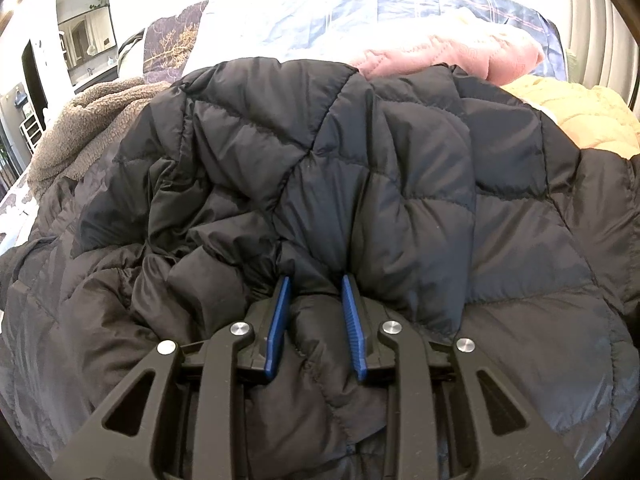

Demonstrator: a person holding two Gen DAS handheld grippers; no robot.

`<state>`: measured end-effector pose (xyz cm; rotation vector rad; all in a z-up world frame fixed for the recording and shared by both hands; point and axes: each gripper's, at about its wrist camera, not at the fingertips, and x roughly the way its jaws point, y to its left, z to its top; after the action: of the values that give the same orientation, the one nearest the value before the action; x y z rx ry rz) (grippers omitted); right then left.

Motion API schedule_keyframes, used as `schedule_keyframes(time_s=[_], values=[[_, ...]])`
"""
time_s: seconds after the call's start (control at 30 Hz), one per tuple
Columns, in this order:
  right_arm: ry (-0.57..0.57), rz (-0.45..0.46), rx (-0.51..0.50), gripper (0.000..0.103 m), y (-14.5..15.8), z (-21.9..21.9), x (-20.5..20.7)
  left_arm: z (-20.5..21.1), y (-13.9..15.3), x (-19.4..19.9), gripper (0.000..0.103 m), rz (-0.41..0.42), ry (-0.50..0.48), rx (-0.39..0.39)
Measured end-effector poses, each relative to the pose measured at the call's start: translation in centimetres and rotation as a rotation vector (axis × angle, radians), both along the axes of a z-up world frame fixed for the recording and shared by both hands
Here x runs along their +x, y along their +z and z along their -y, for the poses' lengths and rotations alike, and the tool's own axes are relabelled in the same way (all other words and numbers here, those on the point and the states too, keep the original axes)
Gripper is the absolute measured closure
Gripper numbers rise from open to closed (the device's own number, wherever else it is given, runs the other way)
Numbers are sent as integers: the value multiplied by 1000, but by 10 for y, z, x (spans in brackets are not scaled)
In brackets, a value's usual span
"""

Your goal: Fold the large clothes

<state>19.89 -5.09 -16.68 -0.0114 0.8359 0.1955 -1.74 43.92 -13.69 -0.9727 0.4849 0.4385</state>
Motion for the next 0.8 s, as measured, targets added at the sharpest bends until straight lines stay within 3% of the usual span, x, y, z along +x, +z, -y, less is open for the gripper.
schedule_keyframes(time_s=[0.17, 0.27, 0.37, 0.47, 0.53, 0.57, 0.6, 0.67, 0.8], values=[[0, 1, 2, 74, 0, 0, 0, 85, 90, 50, 100, 138, -253, 251], [-2, 0, 9, 74, 1, 0, -1, 165, 136, 89, 100, 231, -492, 365], [-1, -1, 26, 74, 1, 3, -1, 250, 162, 117, 100, 292, -711, 466], [1, -7, 72, 73, 0, 13, 0, 331, 158, 143, 98, 291, -923, 534], [0, -15, 132, 71, 1, 24, -2, 377, 135, 158, 90, 219, -1022, 569], [-4, -22, 161, 71, 1, 30, -3, 387, 123, 164, 84, 181, -1049, 566], [-13, -30, 192, 71, 3, 38, -6, 398, 107, 171, 70, 128, -1069, 547], [-19, -38, 219, 69, 6, 49, -13, 402, 79, 176, 67, 69, -1083, 505], [-16, -34, 211, 58, 20, 67, -32, 397, 49, 173, 61, -1, -1094, 497]])
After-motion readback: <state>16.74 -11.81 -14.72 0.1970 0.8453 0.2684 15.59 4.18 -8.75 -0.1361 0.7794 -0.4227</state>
